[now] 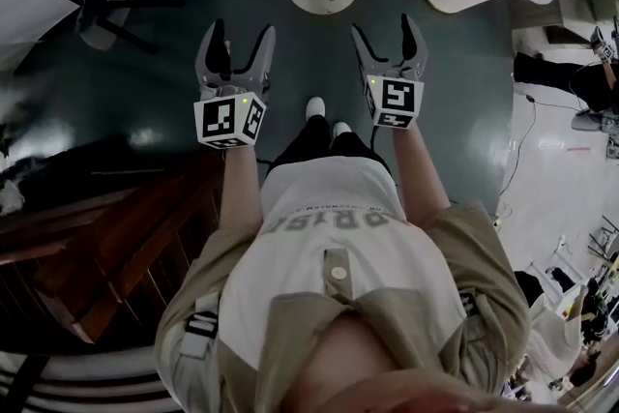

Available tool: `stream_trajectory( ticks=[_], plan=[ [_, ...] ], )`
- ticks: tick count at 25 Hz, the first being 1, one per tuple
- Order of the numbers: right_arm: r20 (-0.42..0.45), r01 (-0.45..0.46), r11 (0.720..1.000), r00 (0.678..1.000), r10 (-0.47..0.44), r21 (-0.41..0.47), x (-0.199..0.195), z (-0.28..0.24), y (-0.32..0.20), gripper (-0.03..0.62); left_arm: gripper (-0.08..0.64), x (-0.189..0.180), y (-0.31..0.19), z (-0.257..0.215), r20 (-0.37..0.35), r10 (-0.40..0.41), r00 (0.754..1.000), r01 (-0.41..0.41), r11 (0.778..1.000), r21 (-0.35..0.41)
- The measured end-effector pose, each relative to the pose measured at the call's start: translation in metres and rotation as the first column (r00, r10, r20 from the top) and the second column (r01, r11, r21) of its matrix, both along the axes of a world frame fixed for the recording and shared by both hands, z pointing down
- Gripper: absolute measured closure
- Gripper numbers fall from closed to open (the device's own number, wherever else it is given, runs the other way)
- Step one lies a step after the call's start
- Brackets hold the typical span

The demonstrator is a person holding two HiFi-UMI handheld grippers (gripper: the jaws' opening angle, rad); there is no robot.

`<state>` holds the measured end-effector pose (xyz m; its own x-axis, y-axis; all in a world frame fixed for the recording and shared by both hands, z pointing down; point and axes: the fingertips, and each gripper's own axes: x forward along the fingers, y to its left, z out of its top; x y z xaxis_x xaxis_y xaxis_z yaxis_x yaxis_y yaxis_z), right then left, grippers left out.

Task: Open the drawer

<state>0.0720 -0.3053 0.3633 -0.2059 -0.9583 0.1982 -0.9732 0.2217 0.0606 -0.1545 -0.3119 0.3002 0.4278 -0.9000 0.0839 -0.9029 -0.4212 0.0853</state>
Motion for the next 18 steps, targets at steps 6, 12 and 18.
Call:
stream_trajectory(
  ticks=[6,12,18],
  plan=[
    [-0.022,0.025,1.0,0.999,-0.025,-0.007,0.004,0.06,-0.022,0.195,0.193,0.003,-0.001,0.053,-0.012,-0.021,1.0,0.021,1.0,-0.023],
    [0.015,0.006,1.0,1.0,-0.006,-0.024,0.008,0.14,-0.055,0.206,0.193,0.01,-0.009,0.129,0.003,-0.027,1.0,0.027,0.998,-0.054],
    [-0.007,0.01,0.999,1.0,-0.01,-0.032,0.003,0.218,-0.093,0.216,0.193,0.014,-0.022,0.197,-0.013,-0.028,1.0,0.027,0.998,-0.065]
  ],
)
